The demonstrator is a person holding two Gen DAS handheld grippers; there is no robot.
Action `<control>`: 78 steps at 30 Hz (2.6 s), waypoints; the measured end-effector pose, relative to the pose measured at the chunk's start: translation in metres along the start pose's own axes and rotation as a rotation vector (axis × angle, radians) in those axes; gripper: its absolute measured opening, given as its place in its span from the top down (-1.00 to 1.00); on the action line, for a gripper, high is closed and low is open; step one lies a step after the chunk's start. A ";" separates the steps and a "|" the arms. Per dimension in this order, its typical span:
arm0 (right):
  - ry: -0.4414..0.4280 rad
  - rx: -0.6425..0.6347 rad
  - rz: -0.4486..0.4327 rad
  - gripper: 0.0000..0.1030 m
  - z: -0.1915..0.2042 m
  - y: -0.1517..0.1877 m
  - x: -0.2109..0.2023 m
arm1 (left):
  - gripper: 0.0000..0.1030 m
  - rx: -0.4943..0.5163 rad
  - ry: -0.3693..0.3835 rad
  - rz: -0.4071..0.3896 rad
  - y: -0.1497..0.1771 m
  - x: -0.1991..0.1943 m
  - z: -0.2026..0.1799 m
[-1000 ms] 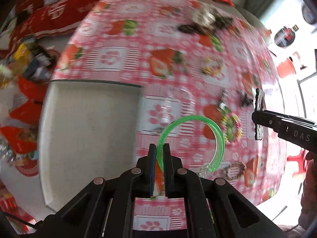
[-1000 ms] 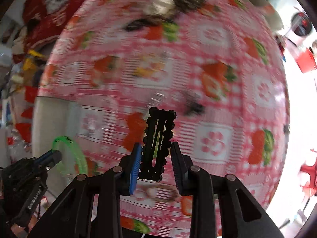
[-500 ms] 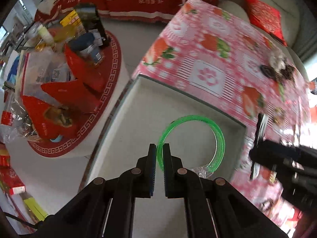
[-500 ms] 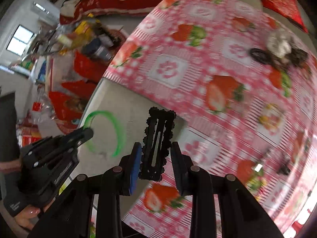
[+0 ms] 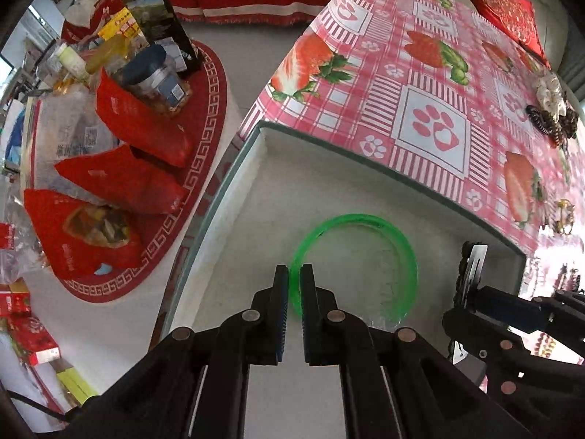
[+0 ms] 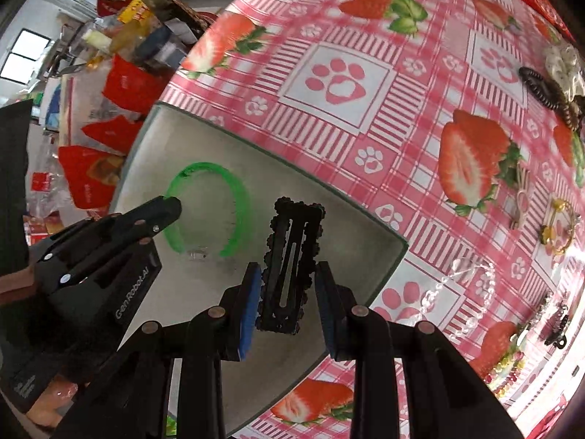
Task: Organize jewelry
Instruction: 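Carry the black clip and green bangle with both tools over the white tray, then open the right tool to drop the black clip while the left tool releases the bangle into the tray, then move both tools back over the table toward the remaining jewelry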
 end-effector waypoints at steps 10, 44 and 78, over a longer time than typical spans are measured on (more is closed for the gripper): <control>0.003 -0.016 0.027 0.26 0.002 -0.002 0.016 | 0.76 0.078 -0.070 -0.010 -0.002 -0.003 -0.003; -0.067 0.253 -0.095 -0.43 -0.082 0.057 -0.089 | -1.00 0.216 0.044 -0.003 0.053 -0.085 -0.076; 0.068 0.661 -0.059 -0.64 -0.287 0.180 -0.082 | -0.88 0.536 0.074 0.070 0.062 -0.035 -0.246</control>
Point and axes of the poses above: each gripper's, at about its wrist camera, not at the fingertips, and x roughly the way its jaws point, z to its left, y to its underside, the point moved 9 cm from there along x, roughly the way its jaws point, and after that the axes turned 7 degrees about y, right-handed, at the moved point
